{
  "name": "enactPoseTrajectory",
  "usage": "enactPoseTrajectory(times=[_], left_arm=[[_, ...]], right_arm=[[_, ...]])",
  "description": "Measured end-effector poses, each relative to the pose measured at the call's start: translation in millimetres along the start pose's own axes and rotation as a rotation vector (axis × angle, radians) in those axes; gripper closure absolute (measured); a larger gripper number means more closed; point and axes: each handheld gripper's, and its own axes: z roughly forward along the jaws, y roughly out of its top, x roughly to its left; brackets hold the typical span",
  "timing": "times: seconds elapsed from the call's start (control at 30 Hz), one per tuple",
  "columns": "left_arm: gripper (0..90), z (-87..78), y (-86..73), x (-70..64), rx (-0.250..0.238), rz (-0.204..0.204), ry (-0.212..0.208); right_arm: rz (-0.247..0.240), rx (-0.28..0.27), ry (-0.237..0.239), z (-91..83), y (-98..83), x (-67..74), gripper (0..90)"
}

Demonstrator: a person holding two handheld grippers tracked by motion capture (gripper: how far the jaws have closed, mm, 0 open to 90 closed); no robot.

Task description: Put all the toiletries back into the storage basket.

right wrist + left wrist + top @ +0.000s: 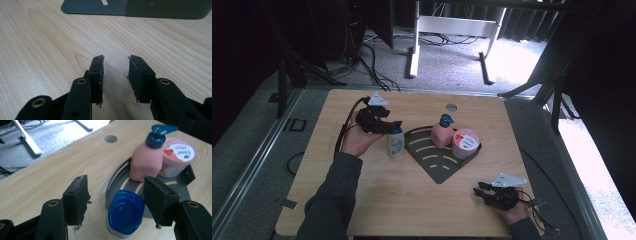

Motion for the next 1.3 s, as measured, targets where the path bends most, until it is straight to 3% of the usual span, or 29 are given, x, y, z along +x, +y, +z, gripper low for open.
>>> enactPoseTrajectory(times=[0.43, 1.3], left_arm=[[37.4, 12.0, -2.5, -4.6, 0.08, 0.047, -0.032], [36.3, 38.2, -11.0, -2.5, 0.25, 0.084, -0.048]], right_arm=[[0.0, 0.0, 0.002, 0.0, 0.0, 0.0, 64.0], [0.0, 0.0, 0.005, 0.0, 0.0, -0.2, 63.6]])
